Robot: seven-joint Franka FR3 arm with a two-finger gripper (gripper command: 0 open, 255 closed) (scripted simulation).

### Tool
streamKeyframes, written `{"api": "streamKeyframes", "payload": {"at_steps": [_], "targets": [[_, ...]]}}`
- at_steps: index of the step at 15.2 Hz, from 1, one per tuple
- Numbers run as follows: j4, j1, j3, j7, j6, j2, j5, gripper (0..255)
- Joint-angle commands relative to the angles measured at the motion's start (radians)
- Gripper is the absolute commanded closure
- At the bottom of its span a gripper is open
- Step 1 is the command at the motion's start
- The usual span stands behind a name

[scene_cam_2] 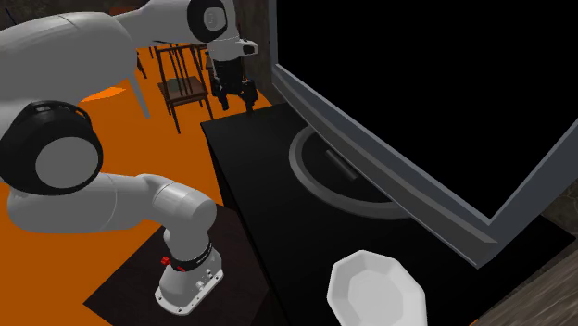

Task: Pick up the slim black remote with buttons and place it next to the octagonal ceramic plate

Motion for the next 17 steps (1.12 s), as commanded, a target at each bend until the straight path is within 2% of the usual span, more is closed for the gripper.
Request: {"api": "streamKeyframes", "payload": {"at_steps": [1,9,17], "targets": [[0.0,0.0,0.0,0.0,0.0,0.0,0.0,0],[-0.099,0.002,-0.188,-0.314,0.204,0.066,-0.118,0],[-0.084,0.023,-0.377,-0.626,0.426,0.259,-0.177,0]]}}
